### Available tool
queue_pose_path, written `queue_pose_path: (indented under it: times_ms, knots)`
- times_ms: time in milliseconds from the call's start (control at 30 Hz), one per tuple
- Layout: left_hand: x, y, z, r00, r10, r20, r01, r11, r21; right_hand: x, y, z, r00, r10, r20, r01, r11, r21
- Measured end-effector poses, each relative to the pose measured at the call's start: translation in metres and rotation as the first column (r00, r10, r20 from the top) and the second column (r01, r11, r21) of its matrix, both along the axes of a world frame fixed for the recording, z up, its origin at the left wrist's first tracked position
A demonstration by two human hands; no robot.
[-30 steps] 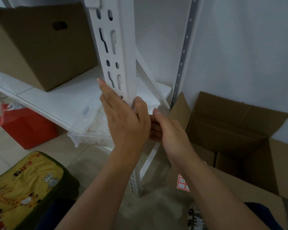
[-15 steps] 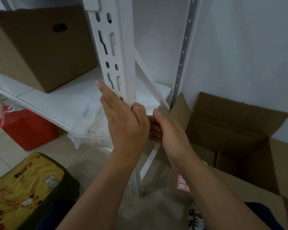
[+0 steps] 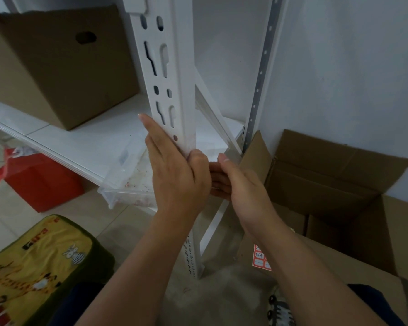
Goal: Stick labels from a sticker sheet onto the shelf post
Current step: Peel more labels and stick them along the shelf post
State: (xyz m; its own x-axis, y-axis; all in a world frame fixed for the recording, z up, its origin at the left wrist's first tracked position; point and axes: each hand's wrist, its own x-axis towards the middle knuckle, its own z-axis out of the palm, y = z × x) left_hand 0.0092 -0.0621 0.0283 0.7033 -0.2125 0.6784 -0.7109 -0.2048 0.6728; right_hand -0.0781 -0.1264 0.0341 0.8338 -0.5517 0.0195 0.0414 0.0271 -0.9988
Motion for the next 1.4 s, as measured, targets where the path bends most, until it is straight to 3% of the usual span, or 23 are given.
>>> queue_pose_path:
  times_ms: [233, 467, 567, 667, 833, 1400]
  knots:
    - [0.004, 0.014, -0.002, 0.98, -0.195, -0.036, 0.19, 0.976, -0.102, 0.014, 0.006, -0.009, 0.991, -0.131, 0.041, 0.137, 0.926, -0.351]
    - [0.01, 0.025, 0.003, 0.932, -0.348, -0.099, 0.338, 0.935, -0.109, 0.024, 0.014, 0.002, 0.981, -0.108, 0.163, 0.144, 0.963, -0.23]
    - [0.009, 0.026, 0.005, 0.911, -0.393, -0.126, 0.377, 0.916, -0.135, 0.025, 0.019, 0.003, 0.971, -0.121, 0.205, 0.18, 0.938, -0.296]
    - [0.009, 0.025, 0.004, 0.899, -0.412, -0.149, 0.384, 0.905, -0.183, 0.028, 0.024, 0.003, 0.96, -0.141, 0.242, 0.225, 0.904, -0.364]
    - [0.01, 0.023, 0.002, 0.889, -0.431, -0.157, 0.394, 0.893, -0.216, 0.032, 0.026, 0.003, 0.939, -0.153, 0.307, 0.24, 0.933, -0.267]
    - [0.011, 0.019, -0.008, 0.89, -0.418, -0.182, 0.369, 0.895, -0.25, 0.034, 0.032, 0.002, 0.905, -0.217, 0.366, 0.357, 0.854, -0.378]
